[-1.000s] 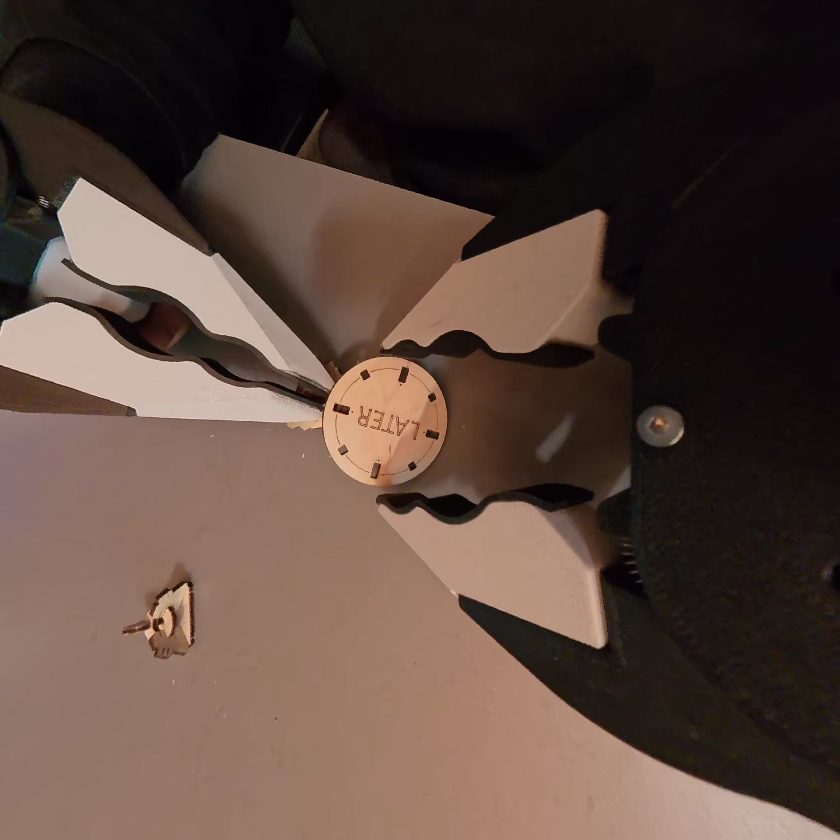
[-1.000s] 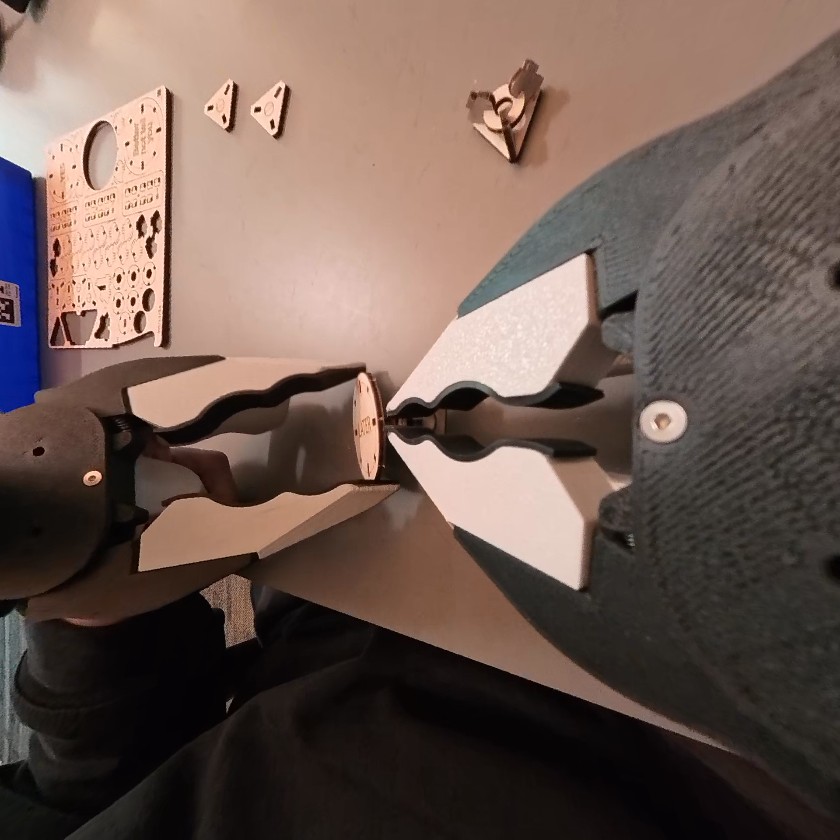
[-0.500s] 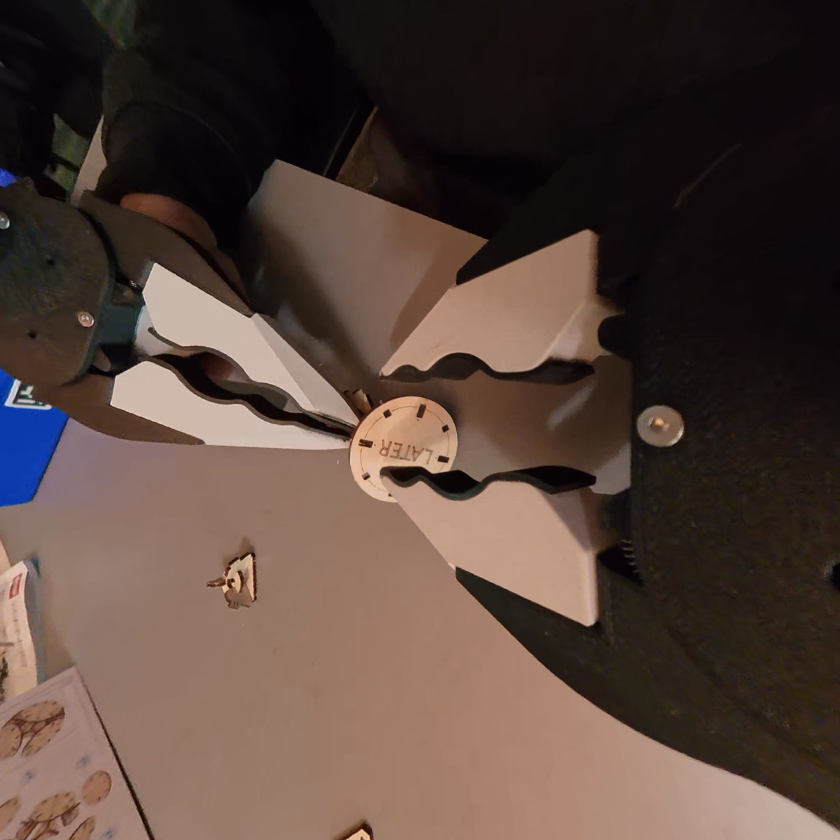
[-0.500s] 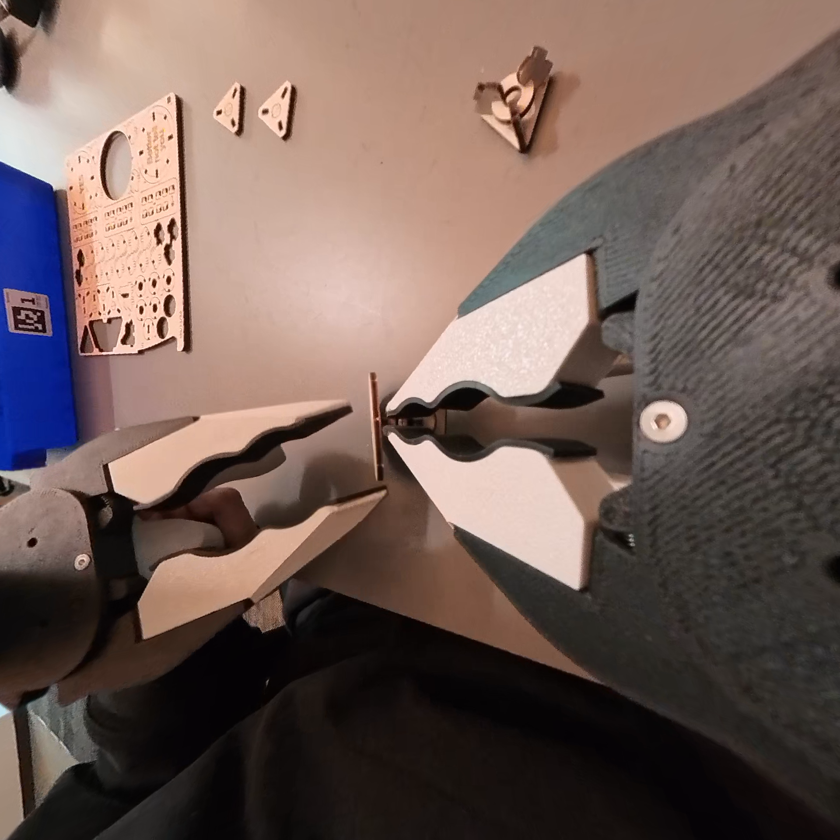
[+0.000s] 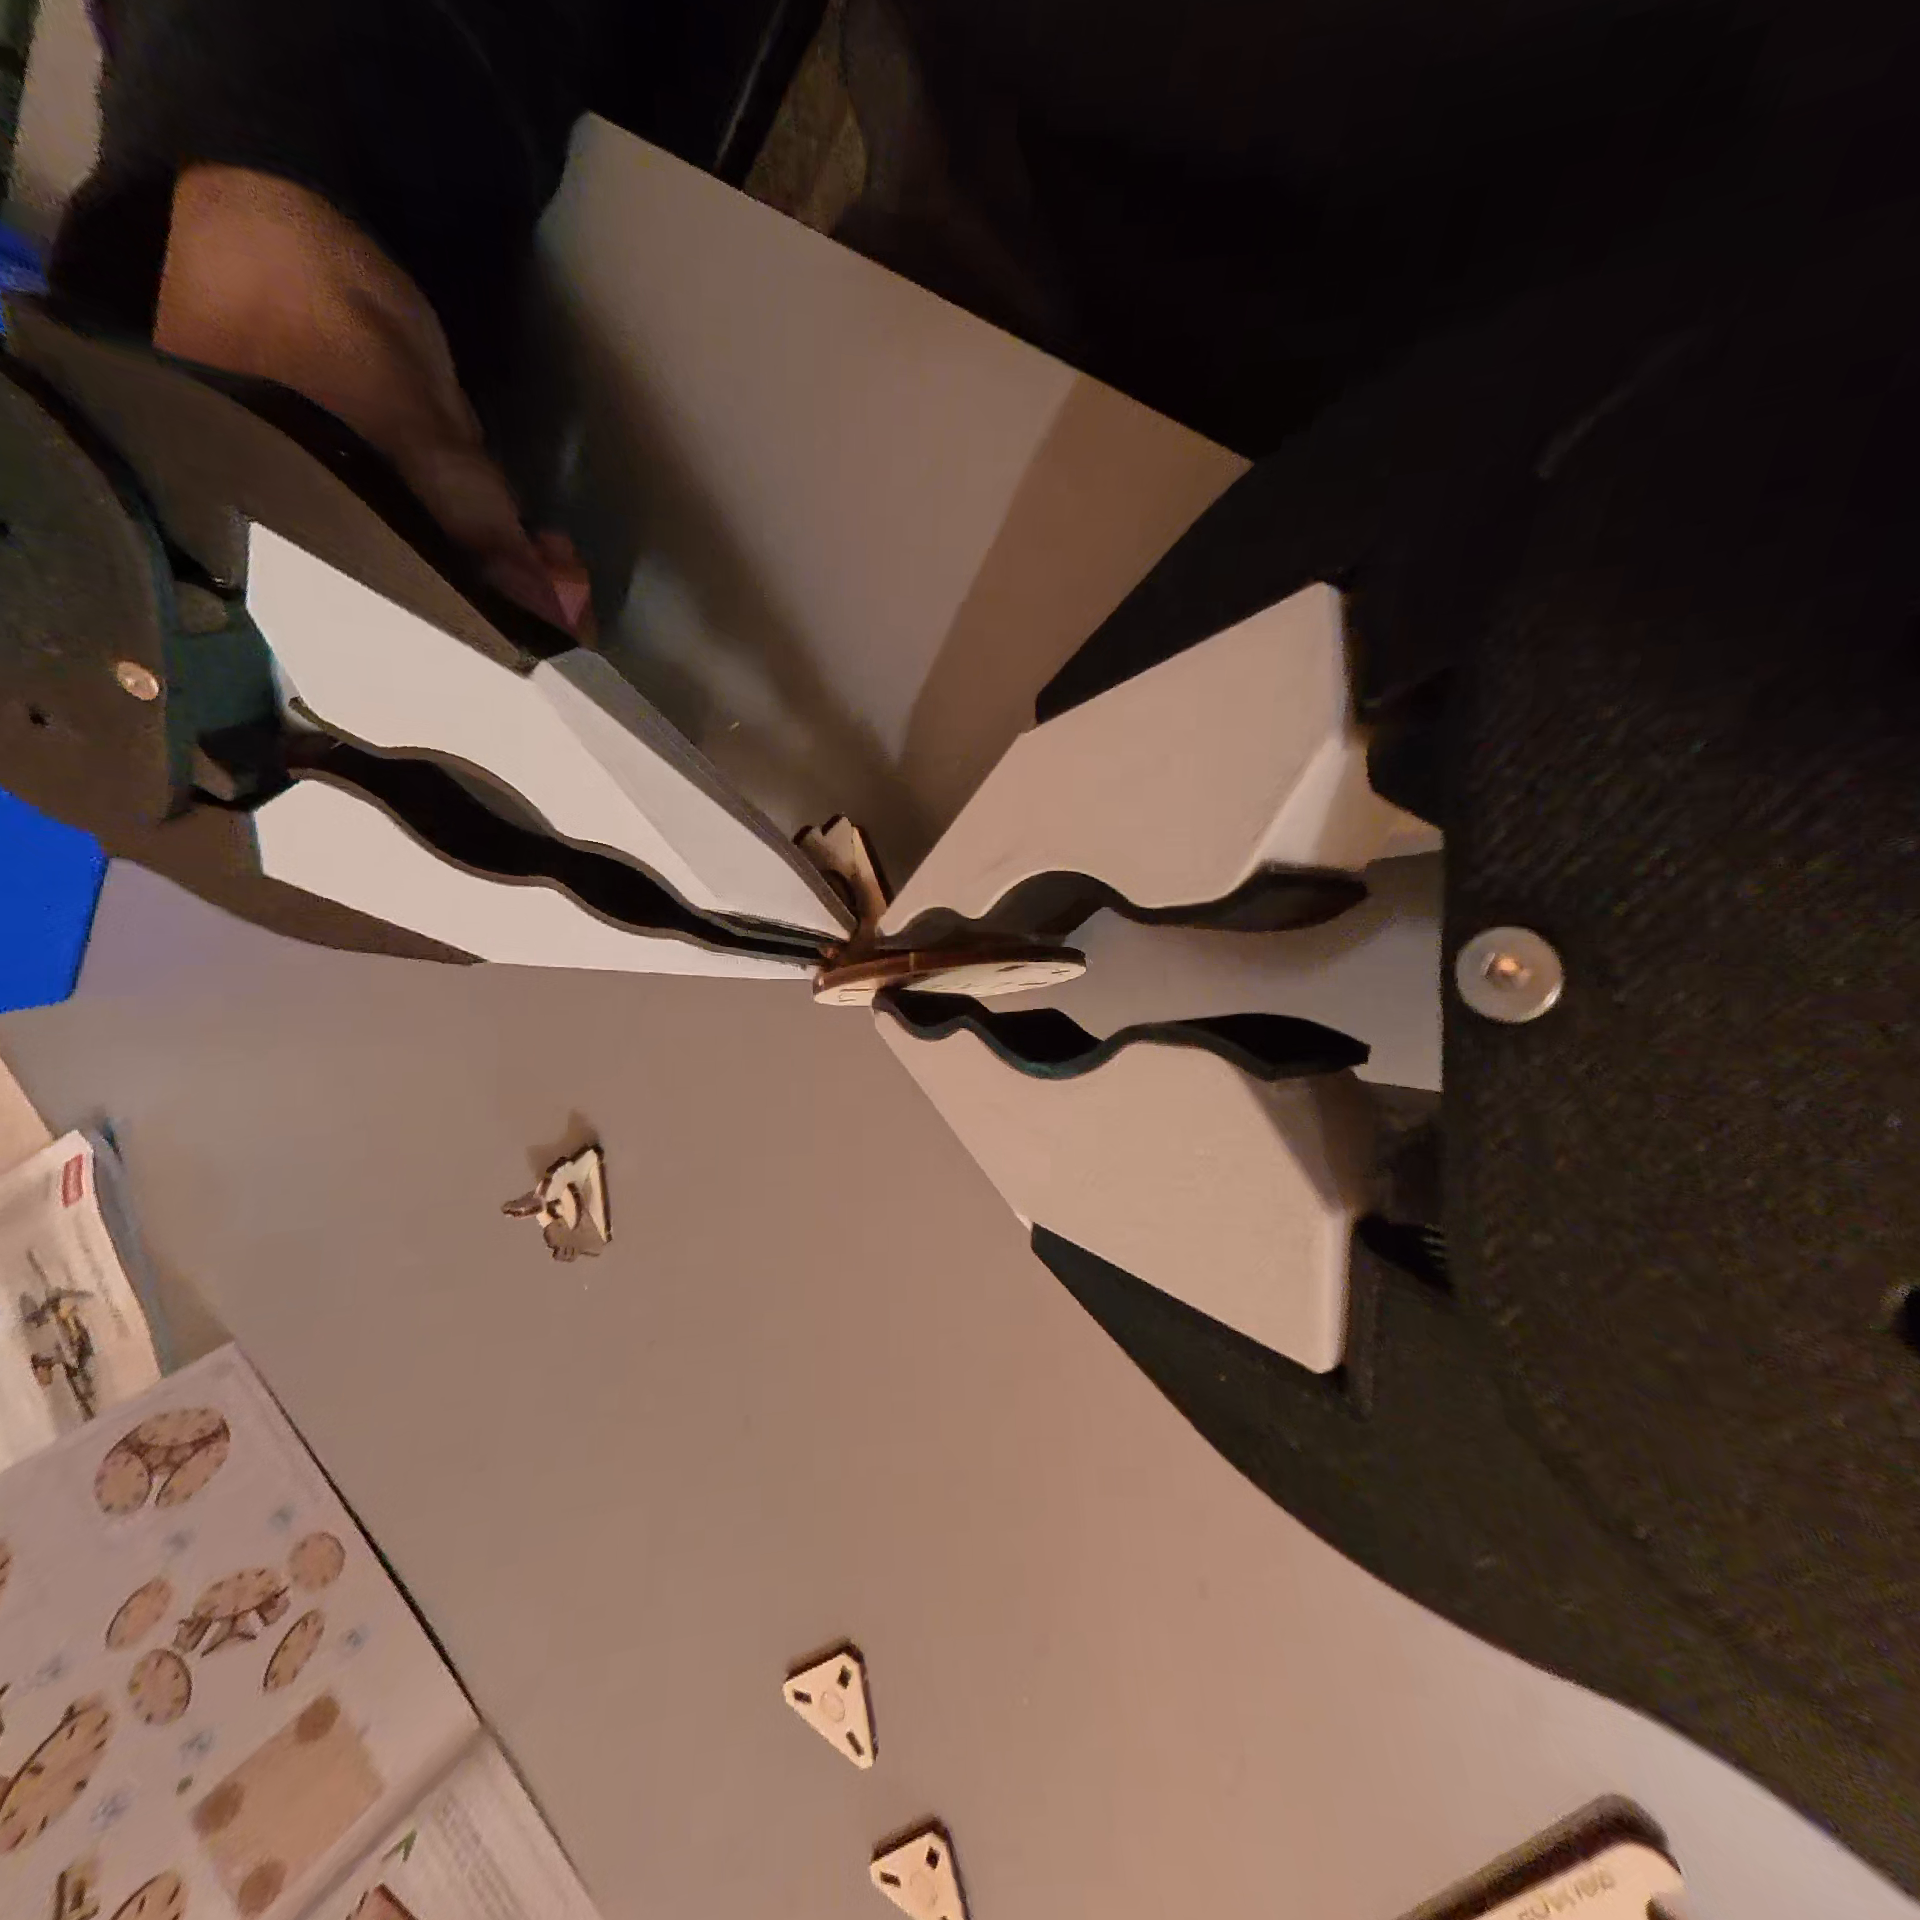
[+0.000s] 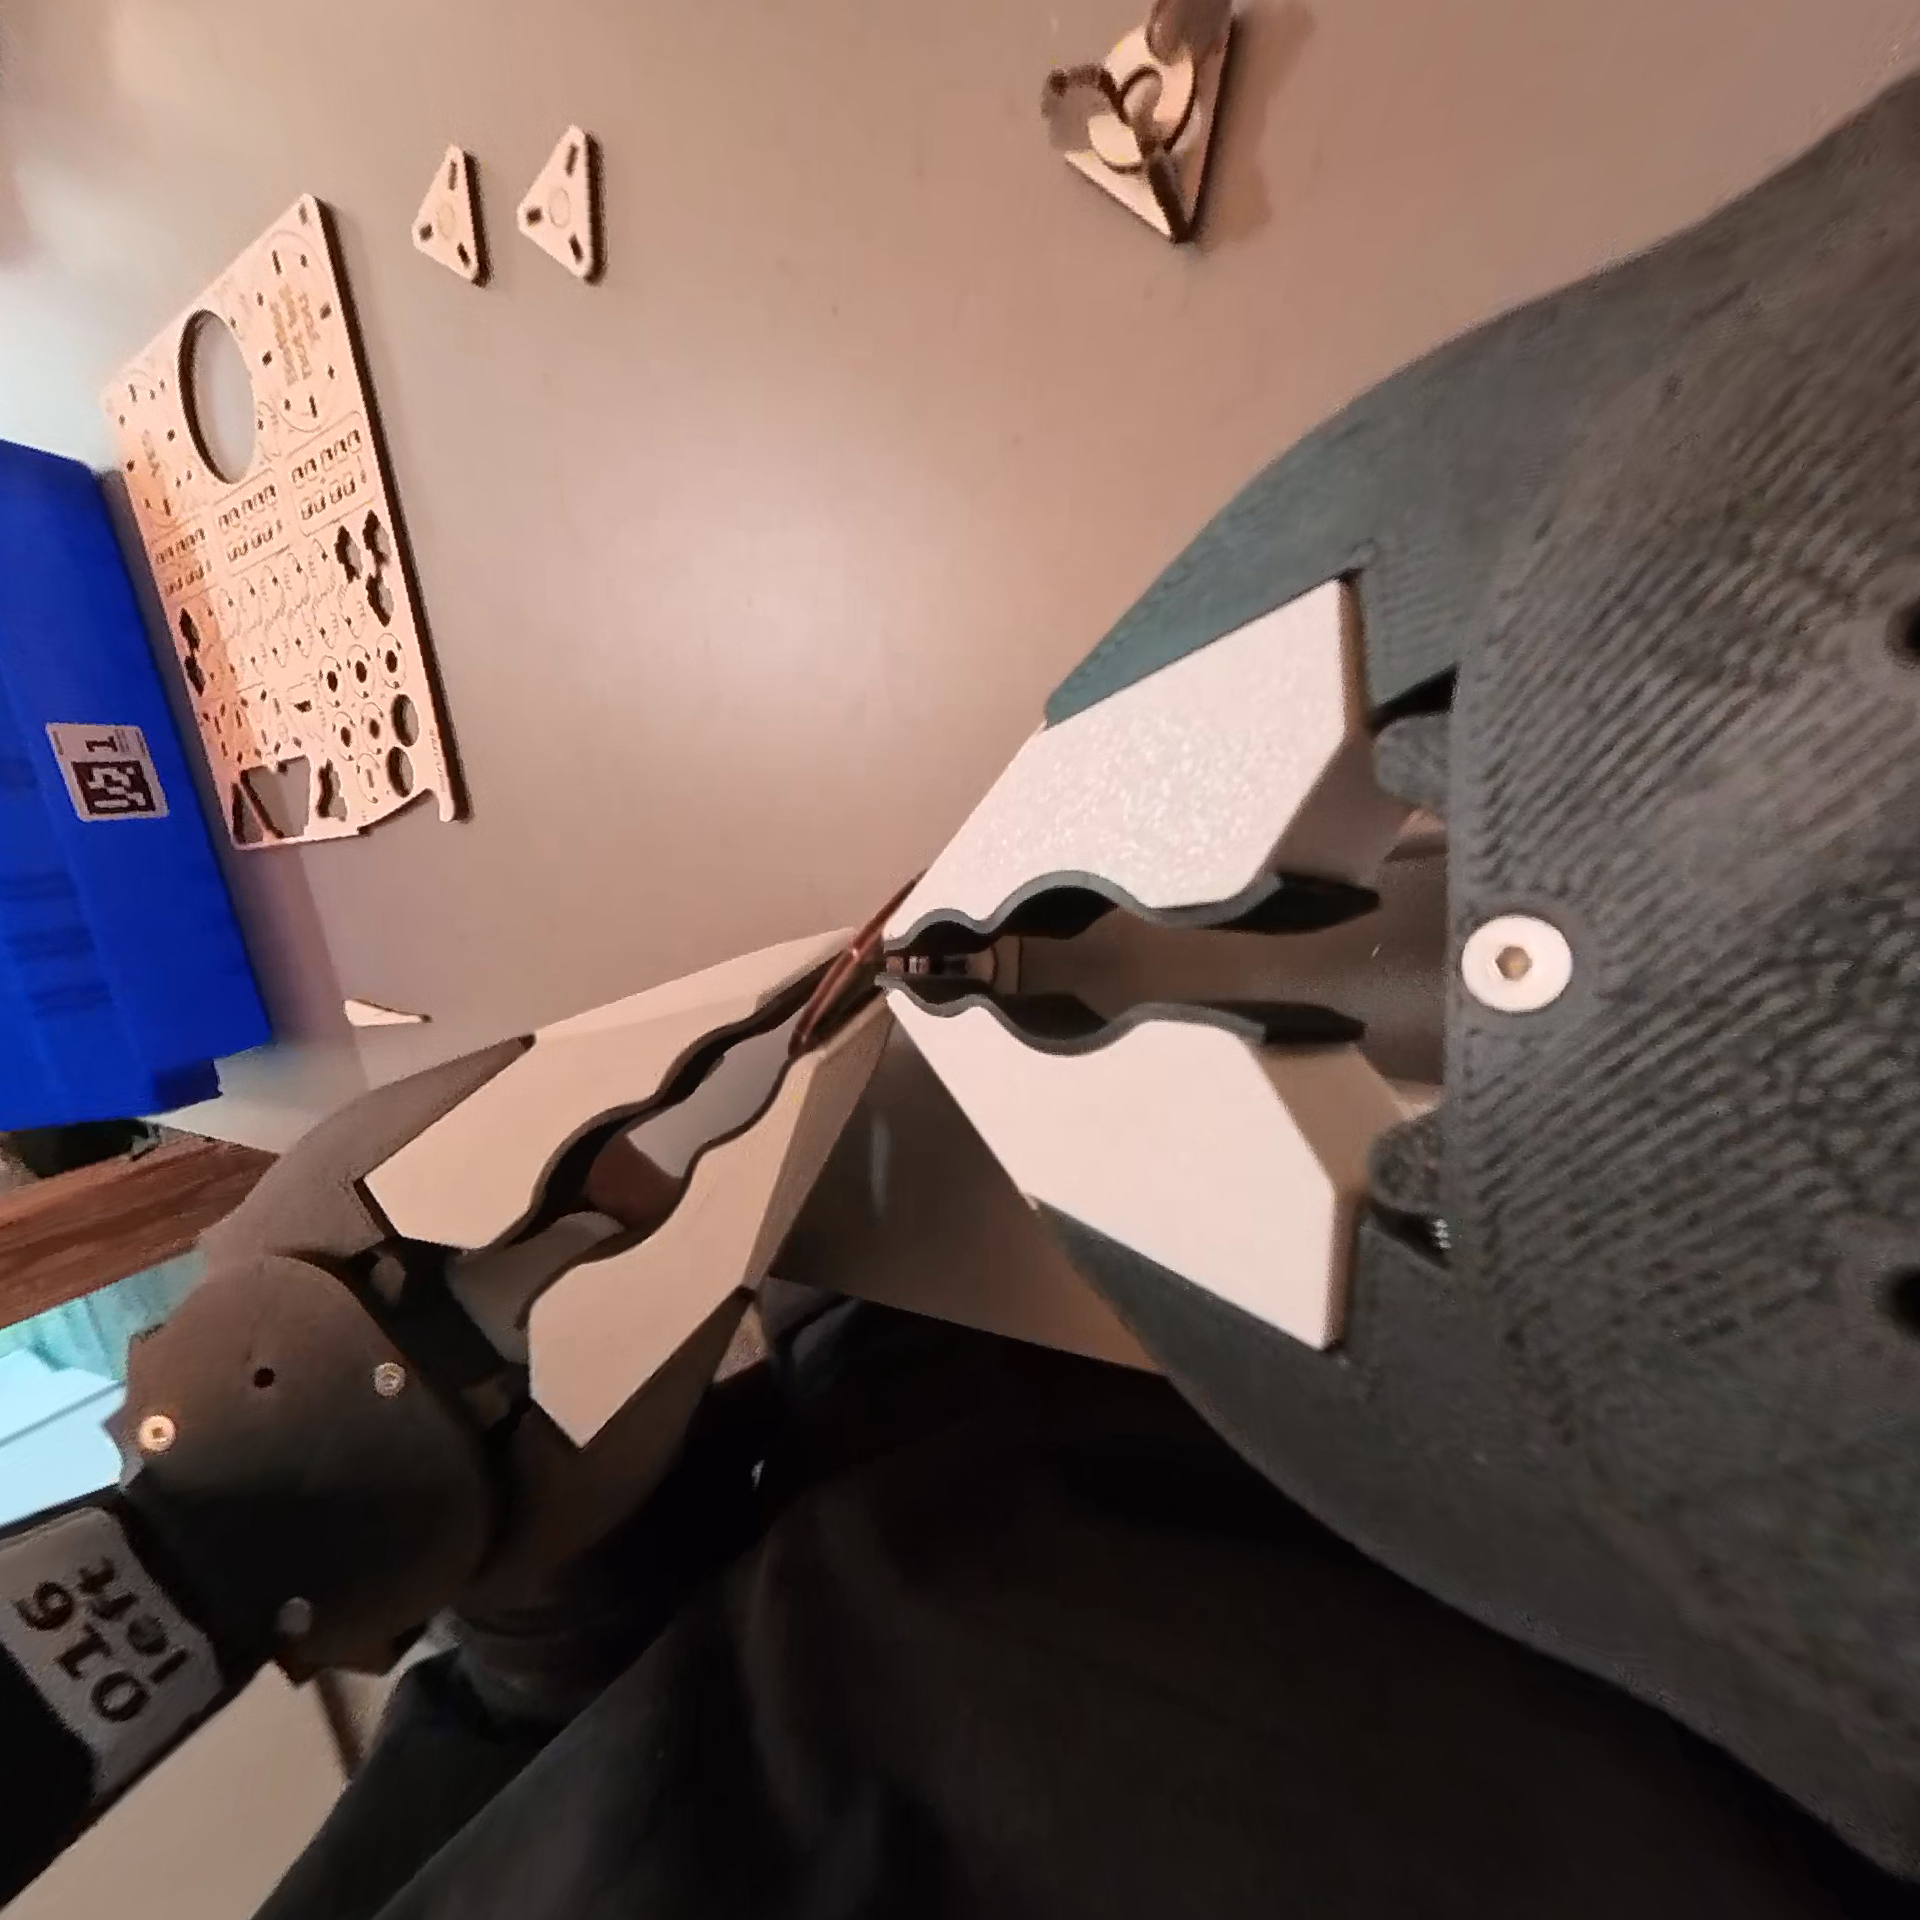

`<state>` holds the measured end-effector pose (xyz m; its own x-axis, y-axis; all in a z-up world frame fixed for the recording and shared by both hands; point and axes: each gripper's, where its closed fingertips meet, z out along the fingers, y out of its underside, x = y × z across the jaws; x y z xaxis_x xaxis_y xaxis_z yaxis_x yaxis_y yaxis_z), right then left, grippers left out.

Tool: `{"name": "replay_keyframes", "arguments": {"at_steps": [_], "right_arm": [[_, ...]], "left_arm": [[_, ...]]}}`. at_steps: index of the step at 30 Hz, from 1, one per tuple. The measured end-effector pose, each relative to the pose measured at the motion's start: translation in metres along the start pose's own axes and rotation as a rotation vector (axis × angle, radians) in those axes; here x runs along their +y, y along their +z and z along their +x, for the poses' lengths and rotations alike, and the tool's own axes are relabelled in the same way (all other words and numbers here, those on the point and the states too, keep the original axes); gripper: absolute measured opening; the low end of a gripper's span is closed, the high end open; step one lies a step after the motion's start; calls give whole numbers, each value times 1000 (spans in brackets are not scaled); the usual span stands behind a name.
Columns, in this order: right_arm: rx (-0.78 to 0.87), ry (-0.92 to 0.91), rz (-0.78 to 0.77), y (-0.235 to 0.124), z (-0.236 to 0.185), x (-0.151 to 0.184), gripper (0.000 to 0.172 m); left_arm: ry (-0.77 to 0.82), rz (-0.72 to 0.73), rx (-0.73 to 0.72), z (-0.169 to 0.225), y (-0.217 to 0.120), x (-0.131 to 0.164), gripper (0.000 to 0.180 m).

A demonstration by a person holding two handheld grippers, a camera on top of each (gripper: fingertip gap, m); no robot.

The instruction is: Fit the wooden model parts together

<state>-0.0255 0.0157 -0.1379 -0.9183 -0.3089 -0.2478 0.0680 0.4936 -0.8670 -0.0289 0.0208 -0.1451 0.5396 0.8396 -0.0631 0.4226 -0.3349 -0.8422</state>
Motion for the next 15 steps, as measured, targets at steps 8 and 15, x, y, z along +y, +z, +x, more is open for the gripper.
{"name": "replay_keyframes", "arguments": {"at_steps": [8,15], "right_arm": [[-148,388,72,-5,7,-3,1],[-277,701,144,-12,16,-6,0]], "left_arm": [[-108,-4,83,-2,2,-6,5],[-41,-25,82,-5,4,-9,5]]}}
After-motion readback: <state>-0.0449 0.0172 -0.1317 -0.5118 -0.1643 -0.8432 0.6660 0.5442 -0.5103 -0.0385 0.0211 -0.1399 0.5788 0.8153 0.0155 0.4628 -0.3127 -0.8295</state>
